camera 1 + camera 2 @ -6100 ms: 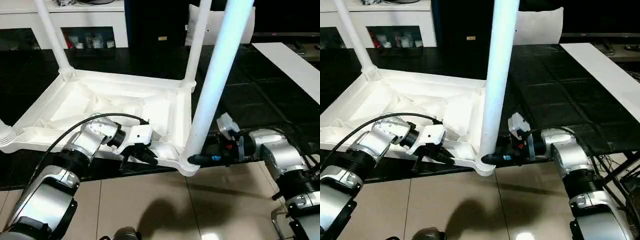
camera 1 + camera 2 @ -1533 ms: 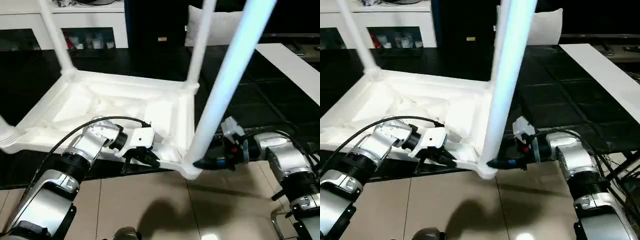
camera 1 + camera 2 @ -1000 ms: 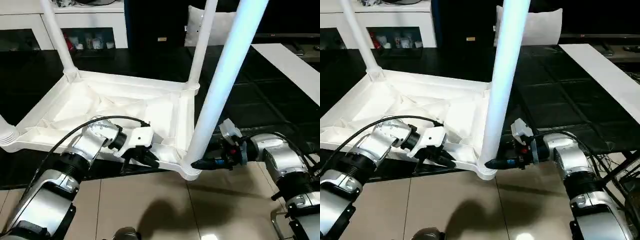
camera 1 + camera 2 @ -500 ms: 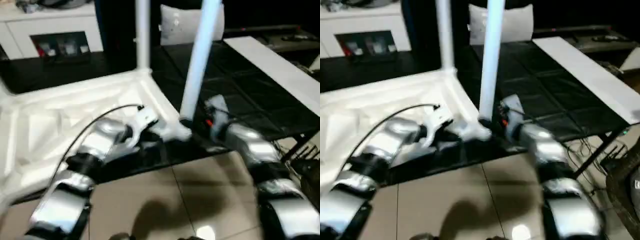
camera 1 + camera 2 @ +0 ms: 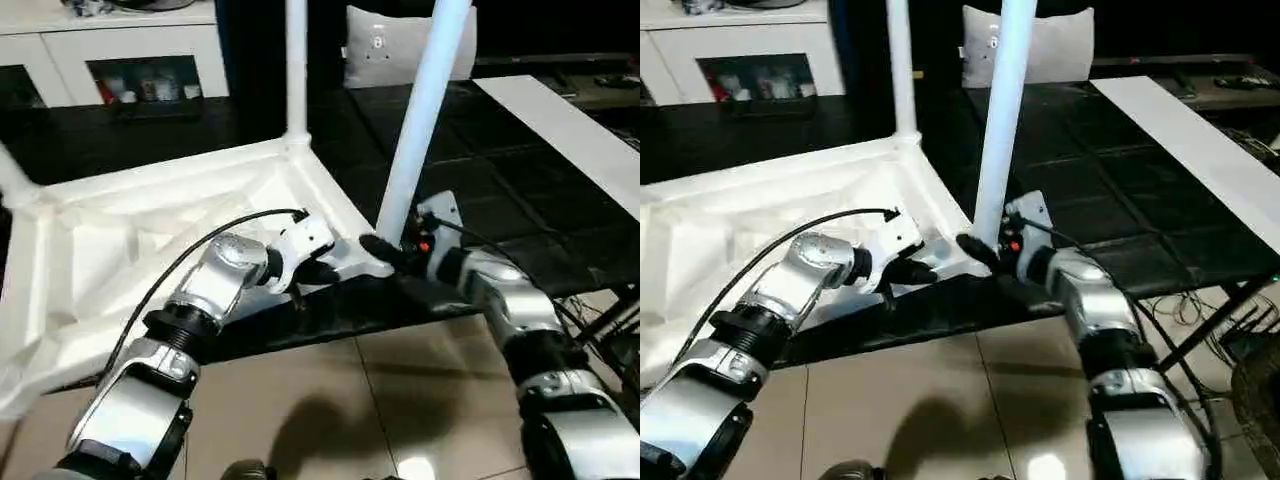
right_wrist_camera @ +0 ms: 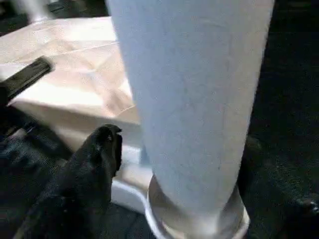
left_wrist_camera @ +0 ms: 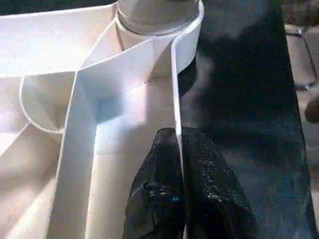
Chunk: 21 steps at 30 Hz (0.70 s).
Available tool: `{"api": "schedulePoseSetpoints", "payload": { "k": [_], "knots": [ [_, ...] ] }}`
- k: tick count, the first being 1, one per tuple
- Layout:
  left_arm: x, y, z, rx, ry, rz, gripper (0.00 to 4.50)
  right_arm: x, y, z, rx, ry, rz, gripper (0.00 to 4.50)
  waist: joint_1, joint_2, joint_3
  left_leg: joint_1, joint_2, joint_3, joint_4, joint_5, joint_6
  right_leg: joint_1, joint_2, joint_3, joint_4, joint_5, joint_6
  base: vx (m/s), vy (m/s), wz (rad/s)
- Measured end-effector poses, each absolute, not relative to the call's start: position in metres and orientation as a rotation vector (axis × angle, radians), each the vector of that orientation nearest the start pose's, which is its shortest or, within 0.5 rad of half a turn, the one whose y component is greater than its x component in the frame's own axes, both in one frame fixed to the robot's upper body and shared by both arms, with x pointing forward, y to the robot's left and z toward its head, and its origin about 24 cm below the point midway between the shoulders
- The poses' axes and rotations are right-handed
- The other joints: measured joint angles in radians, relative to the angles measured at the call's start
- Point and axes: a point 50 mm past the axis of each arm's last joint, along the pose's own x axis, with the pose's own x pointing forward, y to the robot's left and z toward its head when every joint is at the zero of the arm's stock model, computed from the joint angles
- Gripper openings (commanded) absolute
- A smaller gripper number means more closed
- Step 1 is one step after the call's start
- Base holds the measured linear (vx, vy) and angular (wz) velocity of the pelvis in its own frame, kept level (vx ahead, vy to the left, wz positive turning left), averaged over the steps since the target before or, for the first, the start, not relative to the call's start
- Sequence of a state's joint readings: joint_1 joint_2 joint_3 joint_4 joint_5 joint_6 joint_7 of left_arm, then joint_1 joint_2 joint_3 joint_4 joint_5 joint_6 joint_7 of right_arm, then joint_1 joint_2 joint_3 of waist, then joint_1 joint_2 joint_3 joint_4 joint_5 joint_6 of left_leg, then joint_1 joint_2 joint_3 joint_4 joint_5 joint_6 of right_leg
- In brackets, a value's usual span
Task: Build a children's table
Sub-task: Rotate leg to tighten
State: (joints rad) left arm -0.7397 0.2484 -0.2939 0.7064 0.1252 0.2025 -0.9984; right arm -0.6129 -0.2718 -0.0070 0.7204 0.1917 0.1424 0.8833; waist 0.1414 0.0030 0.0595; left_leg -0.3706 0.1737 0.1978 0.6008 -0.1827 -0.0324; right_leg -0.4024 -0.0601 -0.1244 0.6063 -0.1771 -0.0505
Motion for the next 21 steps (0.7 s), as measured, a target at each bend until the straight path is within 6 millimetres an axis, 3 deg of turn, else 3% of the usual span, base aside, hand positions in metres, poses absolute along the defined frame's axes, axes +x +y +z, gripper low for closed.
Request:
{"api": "schedulePoseSetpoints", "payload": {
  "k": [4,6,9,12,21],
  "knots": [
    [0.342,0.119,0.065,0.534,0.453,-1.245,0.00,0.332,-0.184,0.063,-0.013,0.299,0.954,4.26,0.009,0.000,0.000,0.000,0.000,0.000,0.000,0.000,0.000,0.000,0.000,0.000,0.000,0.000,0.001,0.000,0.000,0.00],
    [0.341,0.125,0.066,0.558,0.452,-1.266,0.00,0.330,-0.188,0.066,-0.024,0.306,0.991,4.26,0.009,0.000,0.000,0.000,0.000,0.000,0.000,0.000,0.000,0.000,0.000,0.000,0.000,0.000,0.000,0.000,0.000,0.00],
    [0.336,0.126,0.067,0.607,0.442,-1.382,0.00,0.322,-0.194,0.071,-0.046,0.326,1.131,4.26,0.024,0.000,0.000,-0.001,0.000,0.000,0.001,0.000,0.001,0.000,0.000,0.000,0.000,0.000,0.001,0.000,0.000,0.00],
    [0.331,0.127,0.067,0.630,0.433,-1.464,0.00,0.317,-0.196,0.077,-0.062,0.328,1.227,3.93,0.037,0.000,0.000,-0.001,0.000,0.000,0.001,0.000,0.001,0.000,0.000,0.000,0.000,0.000,0.001,0.000,0.000,0.00],
    [0.323,0.124,0.065,0.621,0.434,-1.608,0.00,0.302,-0.183,0.070,-0.068,0.407,1.451,3.12,0.049,0.000,0.000,-0.001,0.000,0.000,0.002,0.000,0.001,0.001,0.000,0.000,0.000,0.000,0.001,0.000,0.000,0.00]
  ]
}}
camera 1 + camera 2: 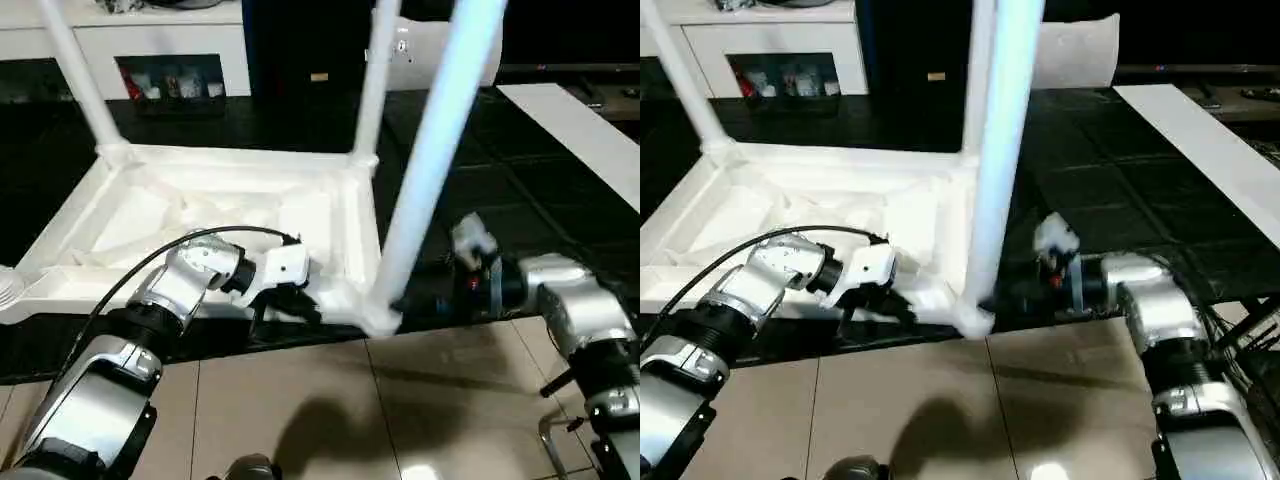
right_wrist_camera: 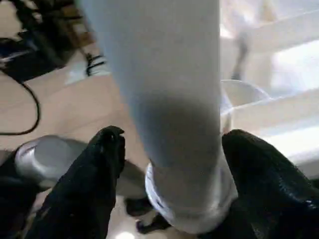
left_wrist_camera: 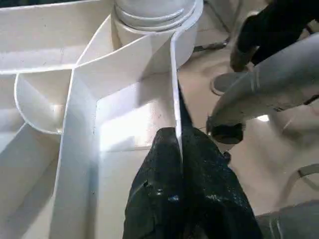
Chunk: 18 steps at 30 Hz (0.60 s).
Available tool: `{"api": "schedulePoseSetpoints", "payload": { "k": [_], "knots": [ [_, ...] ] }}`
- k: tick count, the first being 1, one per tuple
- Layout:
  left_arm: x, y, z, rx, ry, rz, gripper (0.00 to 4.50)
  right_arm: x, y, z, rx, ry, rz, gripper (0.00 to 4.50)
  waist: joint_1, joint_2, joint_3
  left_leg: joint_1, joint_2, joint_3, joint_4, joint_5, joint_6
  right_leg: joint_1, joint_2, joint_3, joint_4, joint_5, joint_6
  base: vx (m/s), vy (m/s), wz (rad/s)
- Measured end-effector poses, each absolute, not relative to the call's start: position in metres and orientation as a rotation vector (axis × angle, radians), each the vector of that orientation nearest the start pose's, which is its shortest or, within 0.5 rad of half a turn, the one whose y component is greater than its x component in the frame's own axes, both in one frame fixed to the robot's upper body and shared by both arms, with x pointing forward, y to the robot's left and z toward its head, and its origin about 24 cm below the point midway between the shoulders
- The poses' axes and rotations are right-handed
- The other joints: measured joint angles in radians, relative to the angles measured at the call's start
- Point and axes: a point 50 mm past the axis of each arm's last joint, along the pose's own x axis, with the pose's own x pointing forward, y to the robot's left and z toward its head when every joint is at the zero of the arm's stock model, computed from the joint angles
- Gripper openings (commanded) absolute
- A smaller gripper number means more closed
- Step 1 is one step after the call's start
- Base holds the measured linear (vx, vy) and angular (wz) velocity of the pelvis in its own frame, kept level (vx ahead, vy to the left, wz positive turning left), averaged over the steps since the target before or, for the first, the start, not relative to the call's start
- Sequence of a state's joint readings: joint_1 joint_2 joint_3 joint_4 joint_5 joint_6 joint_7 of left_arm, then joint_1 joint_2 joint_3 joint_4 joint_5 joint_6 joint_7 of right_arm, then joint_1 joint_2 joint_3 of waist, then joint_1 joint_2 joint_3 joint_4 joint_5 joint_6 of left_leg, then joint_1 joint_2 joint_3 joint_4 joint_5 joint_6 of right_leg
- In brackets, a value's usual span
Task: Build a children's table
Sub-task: Rotate leg to tighten
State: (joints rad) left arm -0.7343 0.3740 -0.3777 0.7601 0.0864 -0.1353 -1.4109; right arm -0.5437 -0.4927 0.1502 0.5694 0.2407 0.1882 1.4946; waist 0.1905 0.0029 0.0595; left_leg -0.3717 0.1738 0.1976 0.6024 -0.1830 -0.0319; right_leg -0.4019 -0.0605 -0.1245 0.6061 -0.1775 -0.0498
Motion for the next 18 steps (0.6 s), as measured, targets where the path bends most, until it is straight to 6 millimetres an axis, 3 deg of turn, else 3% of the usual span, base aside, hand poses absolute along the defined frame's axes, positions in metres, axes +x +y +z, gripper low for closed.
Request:
{"api": "schedulePoseSetpoints", "payload": {
  "k": [3,11,18],
  "knots": [
    [0.3220,0.1218,0.0649,0.626,0.429,-1.631,0.00,0.3019,-0.1815,0.0693,-0.076,0.415,1.470,2.91,0.008,0.000,0.000,0.000,0.000,0.000,0.000,0.000,0.000,0.000,0.000,0.000,0.000,0.000,0.000,0.000,0.000,0.00],
    [0.3208,0.1191,0.0647,0.636,0.409,-1.656,0.00,0.3026,-0.1757,0.0638,-0.066,0.418,1.491,2.22,0.009,0.000,0.000,0.000,0.000,0.000,0.000,0.000,0.000,0.000,0.000,0.000,0.000,0.000,0.000,0.000,0.000,0.00],
    [0.3226,0.1202,0.0635,0.557,0.465,-1.618,0.00,0.3036,-0.1743,0.0617,-0.033,0.406,1.470,2.10,0.006,0.000,0.000,0.002,0.000,0.000,0.000,0.000,0.000,0.002,0.000,0.000,0.000,0.000,0.000,0.000,0.000,0.00]
  ]
}}
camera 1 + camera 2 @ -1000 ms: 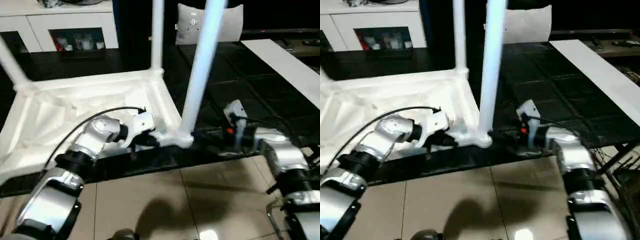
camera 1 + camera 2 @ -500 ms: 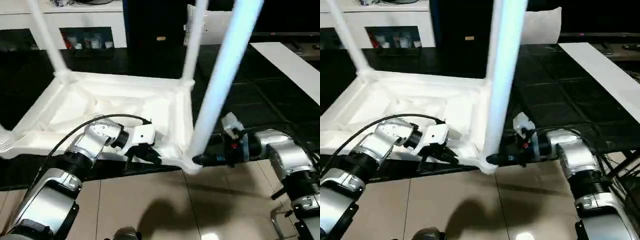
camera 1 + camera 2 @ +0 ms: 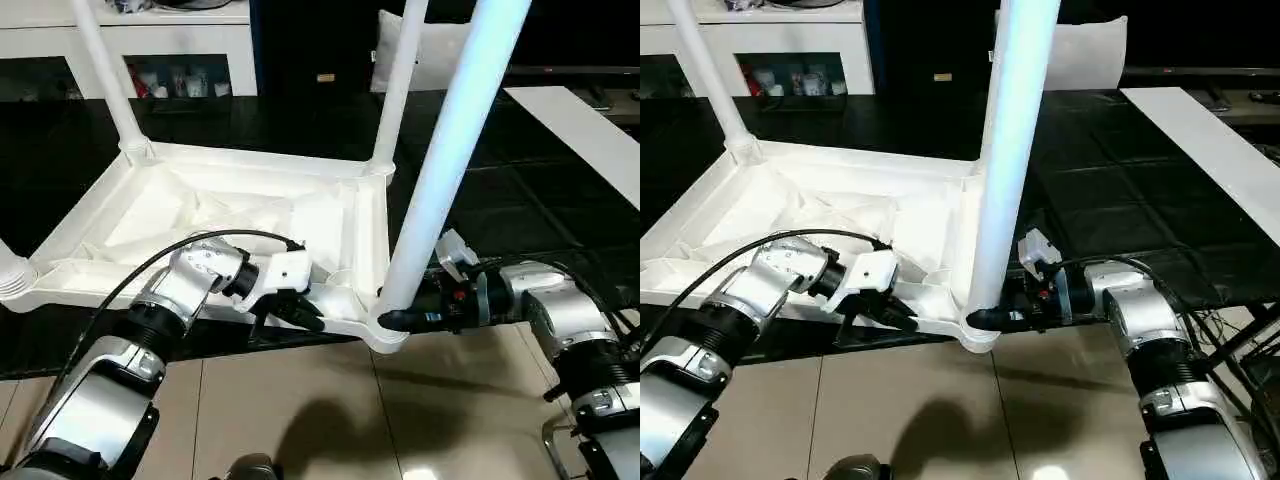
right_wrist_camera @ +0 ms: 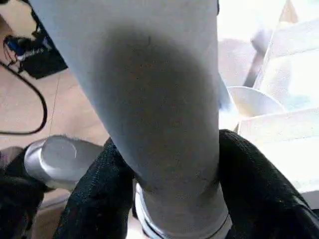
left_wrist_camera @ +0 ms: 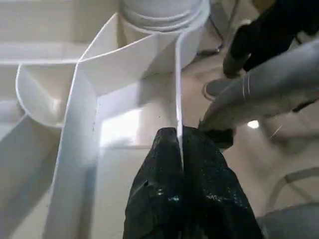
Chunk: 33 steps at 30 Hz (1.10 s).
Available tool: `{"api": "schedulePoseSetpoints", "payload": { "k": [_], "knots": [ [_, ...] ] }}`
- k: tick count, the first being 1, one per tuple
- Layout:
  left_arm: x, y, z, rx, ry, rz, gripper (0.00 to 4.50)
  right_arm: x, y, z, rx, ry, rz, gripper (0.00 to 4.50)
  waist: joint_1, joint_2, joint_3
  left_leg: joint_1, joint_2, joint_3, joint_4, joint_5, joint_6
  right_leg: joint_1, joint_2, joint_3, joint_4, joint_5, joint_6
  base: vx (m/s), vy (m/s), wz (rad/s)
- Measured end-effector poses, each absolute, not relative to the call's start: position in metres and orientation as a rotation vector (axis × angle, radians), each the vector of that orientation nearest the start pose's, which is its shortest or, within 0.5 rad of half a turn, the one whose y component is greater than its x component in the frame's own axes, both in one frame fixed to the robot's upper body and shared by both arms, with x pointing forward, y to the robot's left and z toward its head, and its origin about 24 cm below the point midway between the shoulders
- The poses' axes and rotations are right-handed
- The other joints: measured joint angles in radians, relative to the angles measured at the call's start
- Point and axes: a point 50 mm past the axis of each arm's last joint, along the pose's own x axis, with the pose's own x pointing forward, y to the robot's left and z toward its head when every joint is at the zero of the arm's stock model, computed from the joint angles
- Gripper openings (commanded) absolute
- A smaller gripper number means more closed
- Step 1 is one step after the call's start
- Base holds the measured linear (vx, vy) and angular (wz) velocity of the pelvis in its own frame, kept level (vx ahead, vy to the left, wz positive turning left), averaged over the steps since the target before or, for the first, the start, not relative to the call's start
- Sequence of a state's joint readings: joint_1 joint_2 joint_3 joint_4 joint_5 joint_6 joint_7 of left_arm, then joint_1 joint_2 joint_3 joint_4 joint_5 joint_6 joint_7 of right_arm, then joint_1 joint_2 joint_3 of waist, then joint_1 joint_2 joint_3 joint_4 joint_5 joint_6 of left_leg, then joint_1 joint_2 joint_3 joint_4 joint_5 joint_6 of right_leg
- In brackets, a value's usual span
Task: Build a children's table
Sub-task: Rotate leg to tighten
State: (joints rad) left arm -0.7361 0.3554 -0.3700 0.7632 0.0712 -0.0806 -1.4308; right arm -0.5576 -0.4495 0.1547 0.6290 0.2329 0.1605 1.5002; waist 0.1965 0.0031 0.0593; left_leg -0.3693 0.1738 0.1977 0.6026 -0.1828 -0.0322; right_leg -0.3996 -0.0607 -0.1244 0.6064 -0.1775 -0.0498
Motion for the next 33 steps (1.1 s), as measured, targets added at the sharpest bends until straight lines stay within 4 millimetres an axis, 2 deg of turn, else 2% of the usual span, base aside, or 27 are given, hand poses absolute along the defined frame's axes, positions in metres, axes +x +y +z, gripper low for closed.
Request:
{"api": "schedulePoseSetpoints", "payload": {
  "k": [3,6,7,10,13,14,15,17,20,21,23,26,33],
  "knots": [
    [0.328,0.123,0.064,0.486,0.518,-1.509,0.00,0.310,-0.167,0.060,0.012,0.386,1.348,2.10,-0.007,0.000,0.000,0.003,0.000,0.000,0.000,0.002,-0.002,0.001,0.000,0.000,0.001,0.000,0.000,0.000,0.000,0.00],
    [0.333,0.124,0.064,0.425,0.547,-1.381,0.00,0.320,-0.156,0.057,0.047,0.358,1.170,2.09,-0.044,0.000,0.000,0.004,0.000,0.000,0.000,0.002,-0.003,0.001,0.000,0.000,0.000,0.000,0.000,0.000,0.000,0.00],
    [0.336,0.124,0.063,0.407,0.557,-1.319,0.00,0.329,-0.149,0.057,0.048,0.355,1.090,2.09,-0.065,0.000,0.000,0.004,0.000,0.000,0.000,0.002,-0.004,0.000,0.000,0.000,0.001,0.000,0.000,0.000,0.000,0.00],
    [0.344,0.120,0.064,0.410,0.548,-1.185,0.00,0.352,-0.130,0.061,0.048,0.349,0.877,2.09,-0.106,0.000,0.000,0.005,0.000,-0.001,0.000,0.003,-0.004,-0.001,0.000,0.000,0.000,0.001,-0.001,0.000,0.000,0.00],
    [0.349,0.112,0.064,0.402,0.540,-1.086,0.00,0.364,-0.116,0.062,0.059,0.337,0.707,2.09,-0.117,0.000,0.000,0.005,0.000,-0.001,-0.001,0.002,-0.004,-0.002,0.000,0.000,0.000,0.001,-0.001,0.000,0.000,0.00],
    [0.349,0.109,0.064,0.392,0.542,-1.068,0.00,0.365,-0.114,0.061,0.053,0.331,0.678,2.41,-0.116,0.000,0.000,0.005,0.000,-0.001,-0.002,0.001,-0.005,-0.002,0.000,0.000,0.000,0.001,-0.002,0.000,0.000,0.00],
    [0.350,0.106,0.063,0.380,0.544,-1.047,0.00,0.366,-0.113,0.060,0.064,0.325,0.649,2.41,-0.113,0.000,0.000,0.004,0.000,-0.001,-0.002,0.001,-0.004,-0.003,0.000,0.000,0.000,0.002,-0.002,0.000,0.000,0.00],
    [0.351,0.100,0.063,0.370,0.533,-1.022,0.00,0.367,-0.111,0.059,0.106,0.312,0.600,2.75,-0.104,0.000,0.000,0.002,0.000,-0.001,-0.003,-0.001,-0.004,-0.004,0.000,0.000,0.000,0.002,-0.003,0.000,0.000,0.00],
    [0.351,0.097,0.065,0.372,0.517,-1.026,0.00,0.368,-0.112,0.059,0.128,0.301,0.590,2.79,-0.093,0.000,0.000,0.001,0.000,-0.001,-0.003,-0.003,-0.003,-0.005,0.000,0.000,0.000,0.004,-0.008,0.000,0.000,0.00],
    [0.351,0.096,0.065,0.377,0.510,-1.031,0.00,0.368,-0.113,0.060,0.122,0.293,0.592,3.06,-0.089,0.000,0.000,0.000,0.000,-0.001,-0.003,-0.003,-0.002,-0.005,0.000,0.000,0.000,0.004,-0.008,0.000,0.000,0.00],
    [0.350,0.095,0.065,0.383,0.502,-1.036,0.00,0.368,-0.115,0.060,0.116,0.281,0.600,3.20,-0.086,0.000,0.000,-0.001,0.000,-0.001,-0.003,-0.003,-0.002,-0.006,0.000,0.000,0.000,0.004,-0.008,0.000,0.000,0.00],
    [0.349,0.098,0.065,0.407,0.485,-1.065,0.00,0.362,-0.129,0.058,0.097,0.251,0.658,3.45,-0.080,0.000,0.000,0.000,0.000,-0.001,-0.003,-0.003,-0.002,-0.006,0.000,0.000,0.000,0.004,-0.008,0.000,0.000,0.00],
    [0.340,0.116,0.063,0.481,0.440,-1.228,0.00,0.342,-0.166,0.062,0.026,0.231,0.888,3.98,-0.049,0.002,0.001,0.000,0.000,-0.001,-0.002,-0.003,-0.004,-0.006,0.000,0.000,0.000,0.001,-0.003,0.000,0.000,0.00]
  ]
}}
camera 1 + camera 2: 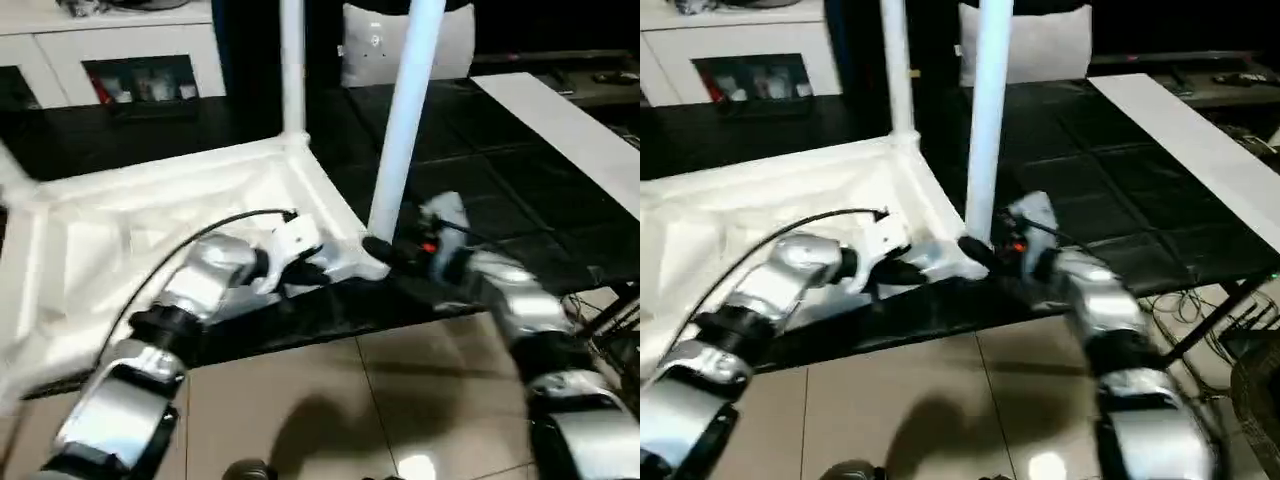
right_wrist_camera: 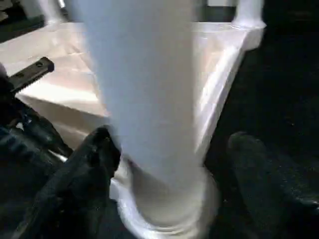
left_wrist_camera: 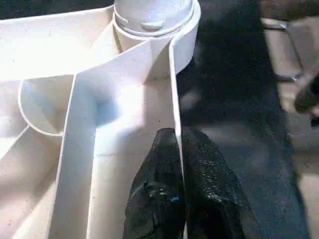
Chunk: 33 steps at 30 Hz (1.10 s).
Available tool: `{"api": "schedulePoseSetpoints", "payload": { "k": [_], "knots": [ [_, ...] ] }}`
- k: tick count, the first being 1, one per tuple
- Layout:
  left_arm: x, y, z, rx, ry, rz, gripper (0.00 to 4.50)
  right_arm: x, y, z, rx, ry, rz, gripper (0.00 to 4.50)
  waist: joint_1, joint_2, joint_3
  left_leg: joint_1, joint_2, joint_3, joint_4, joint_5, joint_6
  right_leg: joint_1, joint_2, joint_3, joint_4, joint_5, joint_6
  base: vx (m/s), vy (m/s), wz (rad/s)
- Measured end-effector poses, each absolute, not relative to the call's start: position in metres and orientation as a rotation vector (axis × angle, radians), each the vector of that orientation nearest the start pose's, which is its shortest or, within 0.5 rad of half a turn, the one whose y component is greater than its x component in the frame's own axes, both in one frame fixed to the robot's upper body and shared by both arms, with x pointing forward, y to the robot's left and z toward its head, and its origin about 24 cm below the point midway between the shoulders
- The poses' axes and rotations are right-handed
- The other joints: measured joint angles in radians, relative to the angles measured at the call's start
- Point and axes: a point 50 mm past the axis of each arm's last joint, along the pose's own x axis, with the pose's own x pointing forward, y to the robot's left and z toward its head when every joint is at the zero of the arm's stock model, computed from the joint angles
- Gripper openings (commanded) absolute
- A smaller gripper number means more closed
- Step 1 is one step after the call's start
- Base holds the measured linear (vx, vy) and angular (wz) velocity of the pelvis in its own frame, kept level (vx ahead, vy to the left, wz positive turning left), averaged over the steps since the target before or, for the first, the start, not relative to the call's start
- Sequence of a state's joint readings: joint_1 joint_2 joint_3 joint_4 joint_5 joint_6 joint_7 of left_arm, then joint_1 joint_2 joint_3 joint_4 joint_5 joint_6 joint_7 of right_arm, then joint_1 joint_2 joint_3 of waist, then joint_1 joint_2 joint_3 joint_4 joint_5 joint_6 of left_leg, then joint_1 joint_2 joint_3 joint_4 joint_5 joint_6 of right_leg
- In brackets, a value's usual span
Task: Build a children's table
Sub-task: Rotate leg to tighten
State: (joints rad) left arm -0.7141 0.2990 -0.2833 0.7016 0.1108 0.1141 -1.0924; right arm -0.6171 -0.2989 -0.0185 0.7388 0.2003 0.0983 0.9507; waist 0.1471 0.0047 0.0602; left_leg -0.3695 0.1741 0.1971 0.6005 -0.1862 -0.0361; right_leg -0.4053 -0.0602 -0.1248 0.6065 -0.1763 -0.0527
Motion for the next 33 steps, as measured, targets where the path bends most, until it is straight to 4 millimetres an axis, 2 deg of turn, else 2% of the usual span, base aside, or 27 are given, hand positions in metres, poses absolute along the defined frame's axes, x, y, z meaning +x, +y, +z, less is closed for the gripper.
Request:
{"api": "schedulePoseSetpoints", "payload": {
  "k": [2,6,9,11,13,15,16,18,29,33],
  "knots": [
    [0.337,0.119,0.064,0.505,0.440,-1.284,0.00,0.337,-0.170,0.067,-0.019,0.227,0.968,4.13,0.009,0.000,0.000,0.000,0.000,0.000,0.001,0.000,0.000,0.001,0.000,0.000,0.000,0.000,0.000,0.000,0.000,0.00],
    [0.330,0.128,0.066,0.574,0.443,-1.421,0.00,0.322,-0.182,0.065,-0.102,0.250,1.133,4.13,0.029,0.000,0.000,0.000,0.000,0.000,0.001,0.000,0.000,0.001,0.000,0.000,0.000,-0.001,0.001,0.000,0.000,0.00],
    [0.327,0.131,0.067,0.608,0.441,-1.488,0.00,0.315,-0.181,0.064,-0.131,0.252,1.235,3.87,0.029,0.000,0.000,0.000,0.000,0.000,0.002,0.000,0.000,0.001,0.000,0.000,0.000,0.000,0.001,0.000,0.000,0.00],
    [0.325,0.133,0.067,0.618,0.441,-1.524,0.00,0.312,-0.181,0.067,-0.150,0.256,1.292,3.87,0.032,0.000,0.000,0.000,0.000,0.000,0.002,0.000,0.000,0.002,0.000,0.000,0.000,0.000,0.001,0.000,0.000,0.00],
    [0.322,0.131,0.066,0.629,0.437,-1.578,0.00,0.306,-0.180,0.069,-0.167,0.261,1.372,3.54,0.034,-0.001,0.000,0.000,0.000,0.000,0.002,0.000,0.000,0.002,-0.001,0.000,0.000,-0.001,0.001,0.000,0.000,0.00],
    [0.320,0.131,0.066,0.643,0.437,-1.617,0.00,0.302,-0.179,0.066,-0.154,0.275,1.422,3.48,0.036,0.000,0.000,0.001,0.000,0.000,0.002,0.000,0.000,0.003,-0.001,0.000,0.000,-0.001,0.001,0.000,0.000,0.00],
    [0.320,0.131,0.066,0.649,0.434,-1.627,0.00,0.301,-0.178,0.065,-0.146,0.281,1.434,3.23,0.037,-0.001,0.000,0.001,0.000,0.000,0.002,0.000,0.000,0.003,-0.001,0.000,0.000,-0.001,0.001,0.000,0.000,0.00],
    [0.319,0.131,0.067,0.664,0.436,-1.659,0.00,0.297,-0.176,0.062,-0.119,0.306,1.479,3.14,0.039,-0.001,0.000,0.001,0.000,0.000,0.002,0.000,0.000,0.003,0.000,0.000,0.000,-0.001,0.001,0.000,0.000,0.00],
    [0.319,0.127,0.067,0.664,0.447,-1.706,0.00,0.294,-0.173,0.058,-0.060,0.365,1.571,2.13,0.050,-0.001,0.000,0.001,0.000,0.000,0.002,0.000,0.000,0.003,0.000,0.000,0.000,-0.001,0.001,0.000,0.000,0.00],
    [0.320,0.131,0.066,0.636,0.474,-1.686,0.00,0.302,-0.169,0.049,-0.018,0.344,1.579,2.03,0.040,-0.002,-0.001,0.003,0.001,0.000,0.003,0.000,0.000,0.004,0.000,0.000,0.001,0.000,0.001,0.000,0.000,0.00]
  ]
}}
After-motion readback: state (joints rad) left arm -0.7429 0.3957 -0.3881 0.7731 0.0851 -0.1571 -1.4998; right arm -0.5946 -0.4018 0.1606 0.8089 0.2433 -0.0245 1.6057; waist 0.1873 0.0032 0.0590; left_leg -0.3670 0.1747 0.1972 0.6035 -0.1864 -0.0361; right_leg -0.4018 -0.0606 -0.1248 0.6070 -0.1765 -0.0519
